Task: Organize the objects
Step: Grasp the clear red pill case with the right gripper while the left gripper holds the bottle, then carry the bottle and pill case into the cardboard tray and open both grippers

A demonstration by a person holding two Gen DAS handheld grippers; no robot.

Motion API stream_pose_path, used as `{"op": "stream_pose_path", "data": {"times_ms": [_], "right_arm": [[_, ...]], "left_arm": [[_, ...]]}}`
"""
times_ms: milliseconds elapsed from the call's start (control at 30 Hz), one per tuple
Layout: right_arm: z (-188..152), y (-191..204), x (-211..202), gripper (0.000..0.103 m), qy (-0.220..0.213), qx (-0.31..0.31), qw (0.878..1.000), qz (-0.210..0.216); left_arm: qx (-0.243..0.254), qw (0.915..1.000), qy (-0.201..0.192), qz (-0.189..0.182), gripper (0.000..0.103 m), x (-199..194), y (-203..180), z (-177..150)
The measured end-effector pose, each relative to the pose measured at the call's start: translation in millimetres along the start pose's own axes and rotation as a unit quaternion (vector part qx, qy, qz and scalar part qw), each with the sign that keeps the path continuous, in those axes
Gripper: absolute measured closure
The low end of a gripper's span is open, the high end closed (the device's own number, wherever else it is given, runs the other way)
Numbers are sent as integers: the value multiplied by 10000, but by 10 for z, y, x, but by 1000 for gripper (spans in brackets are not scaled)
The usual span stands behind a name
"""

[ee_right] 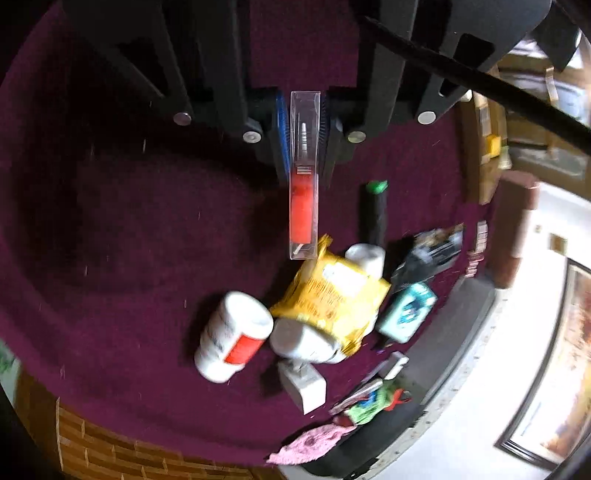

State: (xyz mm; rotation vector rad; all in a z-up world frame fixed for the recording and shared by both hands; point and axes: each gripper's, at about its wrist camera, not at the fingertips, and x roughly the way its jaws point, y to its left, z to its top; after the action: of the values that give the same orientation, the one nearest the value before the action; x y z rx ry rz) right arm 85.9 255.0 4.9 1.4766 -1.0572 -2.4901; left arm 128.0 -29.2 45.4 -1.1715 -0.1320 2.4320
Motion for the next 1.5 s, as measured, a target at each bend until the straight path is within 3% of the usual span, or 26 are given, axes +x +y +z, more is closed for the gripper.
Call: {"op": "stream_pose_path", "data": {"times_ms": [167, 300, 500, 633, 800, 1033, 1233, 1500], "right_arm": [[-151, 10, -249, 92, 31, -149, 9975, 692], [-214, 211, -301, 92, 157, -328, 9932, 1110], [-296, 963, -108, 92, 558, -931, 9813, 1589], [-391, 1552, 175, 92, 895, -1320, 9710, 1781], [-577, 2181, 608, 91, 1302, -1692, 9595, 1837], [-846, 2739, 1318, 91, 1973, -1859, 9477, 1686], [-984, 2837, 1653, 91, 2071, -1954, 9491, 1347], [-972, 2874, 1773, 91, 1896, -2074, 9546, 994]], "left_arm": [[-341, 9992, -217, -68, 78, -284, 209, -41], [-567, 9970, -502, 146, 78, -587, 487, -48], [-743, 9876, -781, 1146, 78, -980, 1129, 126], [-948, 9809, -737, 1530, 78, -1026, 1600, 260], [-1328, 9735, -441, 1811, 78, -763, 2172, 405], [-1396, 9693, -115, 2021, 78, -439, 2534, 505], [-1481, 9675, 14, 2048, 78, -254, 2737, 626], [-1458, 9675, 215, 2057, 78, -58, 2857, 668]]}}
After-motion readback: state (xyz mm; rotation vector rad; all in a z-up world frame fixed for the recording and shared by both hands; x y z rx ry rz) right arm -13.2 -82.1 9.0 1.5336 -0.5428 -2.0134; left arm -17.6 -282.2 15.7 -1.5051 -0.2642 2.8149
